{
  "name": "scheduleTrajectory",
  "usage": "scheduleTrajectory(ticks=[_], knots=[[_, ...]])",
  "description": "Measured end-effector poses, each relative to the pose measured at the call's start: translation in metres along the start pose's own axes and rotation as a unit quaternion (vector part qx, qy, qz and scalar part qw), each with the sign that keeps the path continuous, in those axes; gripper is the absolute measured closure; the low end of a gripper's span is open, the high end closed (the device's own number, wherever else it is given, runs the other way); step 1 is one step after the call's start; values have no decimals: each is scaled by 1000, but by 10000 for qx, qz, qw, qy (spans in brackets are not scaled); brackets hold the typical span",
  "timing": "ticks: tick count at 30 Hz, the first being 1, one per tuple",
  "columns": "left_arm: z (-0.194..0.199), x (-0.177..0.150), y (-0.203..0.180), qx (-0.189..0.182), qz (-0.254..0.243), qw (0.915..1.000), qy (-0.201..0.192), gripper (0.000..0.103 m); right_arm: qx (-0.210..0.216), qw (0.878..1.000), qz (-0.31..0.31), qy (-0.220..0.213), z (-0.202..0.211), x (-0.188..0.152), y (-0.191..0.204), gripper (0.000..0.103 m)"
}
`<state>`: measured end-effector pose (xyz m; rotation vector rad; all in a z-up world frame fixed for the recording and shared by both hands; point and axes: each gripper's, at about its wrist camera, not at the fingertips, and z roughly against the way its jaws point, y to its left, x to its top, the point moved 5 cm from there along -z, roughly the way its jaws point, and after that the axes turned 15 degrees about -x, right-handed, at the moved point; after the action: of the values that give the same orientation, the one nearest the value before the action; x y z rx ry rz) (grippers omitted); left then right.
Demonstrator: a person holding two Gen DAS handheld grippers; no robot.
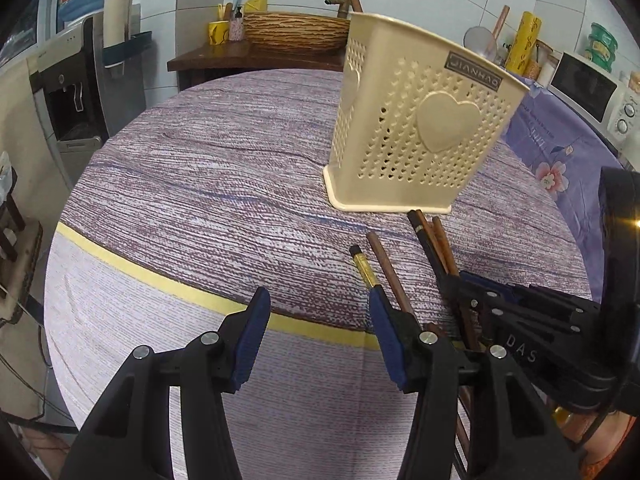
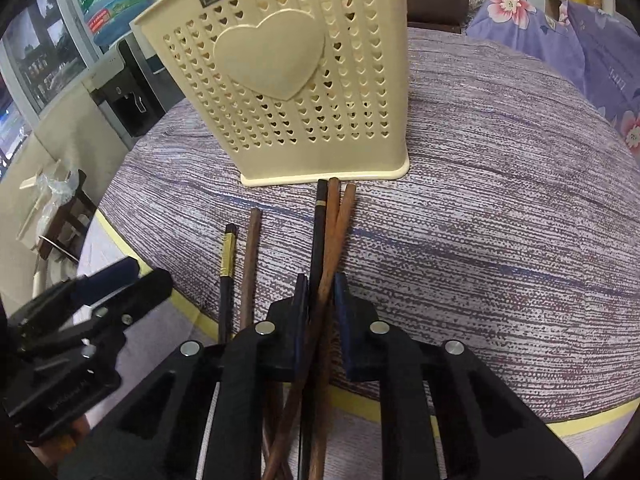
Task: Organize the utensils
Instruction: 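Close the left gripper on the black chopstick while the right gripper grasps a brown chopstick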
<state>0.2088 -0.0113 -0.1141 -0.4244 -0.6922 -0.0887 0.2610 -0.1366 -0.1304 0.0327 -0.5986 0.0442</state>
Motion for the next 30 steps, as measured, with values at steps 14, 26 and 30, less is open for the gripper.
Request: scheduleTrajectory(ticks=[14,26,30], knots=[[-21,-8,-10,-221,44,9991,372,57,123,9996,-155,-220,32,18,-33,95],[-42,2,-20,-98,34,9987,491,75,-19,9995,-306,-104,18,12,-59,96],[-44,1,-27,45,-199,9983,542,81,-190,9994,-293,-38,8,5,-66,95]])
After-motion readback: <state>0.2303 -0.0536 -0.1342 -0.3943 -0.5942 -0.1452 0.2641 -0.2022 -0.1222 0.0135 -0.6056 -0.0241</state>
